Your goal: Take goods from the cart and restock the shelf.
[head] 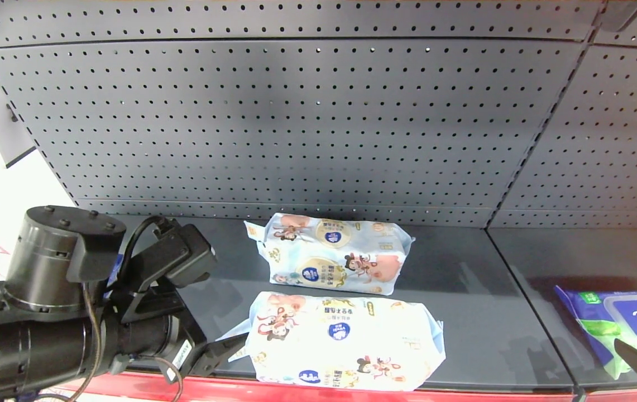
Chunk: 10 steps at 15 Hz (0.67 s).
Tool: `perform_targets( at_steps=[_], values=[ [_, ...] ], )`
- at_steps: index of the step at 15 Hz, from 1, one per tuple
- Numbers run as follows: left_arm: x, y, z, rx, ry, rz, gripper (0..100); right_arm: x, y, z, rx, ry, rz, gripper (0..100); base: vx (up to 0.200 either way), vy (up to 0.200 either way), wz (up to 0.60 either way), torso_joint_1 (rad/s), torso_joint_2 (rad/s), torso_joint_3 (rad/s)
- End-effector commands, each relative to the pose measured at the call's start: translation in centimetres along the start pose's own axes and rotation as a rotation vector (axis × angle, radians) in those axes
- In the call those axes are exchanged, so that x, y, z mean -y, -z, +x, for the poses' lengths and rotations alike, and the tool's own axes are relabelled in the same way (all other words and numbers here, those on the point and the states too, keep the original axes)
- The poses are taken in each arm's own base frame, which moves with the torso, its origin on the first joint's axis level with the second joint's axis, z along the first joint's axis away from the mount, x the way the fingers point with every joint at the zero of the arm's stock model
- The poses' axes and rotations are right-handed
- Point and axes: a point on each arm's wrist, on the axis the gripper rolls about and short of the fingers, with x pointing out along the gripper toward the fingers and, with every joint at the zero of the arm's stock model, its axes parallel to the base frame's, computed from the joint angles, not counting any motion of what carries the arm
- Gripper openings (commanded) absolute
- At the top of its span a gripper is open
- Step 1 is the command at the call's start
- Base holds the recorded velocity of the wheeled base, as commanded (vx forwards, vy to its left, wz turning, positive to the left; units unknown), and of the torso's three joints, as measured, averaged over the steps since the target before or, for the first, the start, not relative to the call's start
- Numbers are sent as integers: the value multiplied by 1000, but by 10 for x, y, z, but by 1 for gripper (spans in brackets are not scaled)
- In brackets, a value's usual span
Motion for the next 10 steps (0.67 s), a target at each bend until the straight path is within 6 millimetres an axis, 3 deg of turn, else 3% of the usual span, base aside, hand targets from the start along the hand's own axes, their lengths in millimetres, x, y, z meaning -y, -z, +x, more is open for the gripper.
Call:
perform_targets(
  at_steps=[1, 7, 9, 10],
  values=[
    [0, -1, 0, 2, -1, 1, 100, 0, 0, 0, 1, 0, 0, 100, 0, 0, 0, 0, 0, 0],
    [-1, 3, -14, 30, -22, -14, 100, 0, 1, 0, 0, 0, 0, 100, 0, 0, 0, 0, 0, 0],
    [-6, 12, -36, 75, -72, -50, 100, 0, 4, -2, -1, 4, 0, 100, 0, 0, 0, 0, 0, 0],
    [-7, 22, -65, 143, -132, -104, 100, 0, 6, -6, 16, 5, 2, 100, 0, 0, 0, 0, 0, 0]
  ],
)
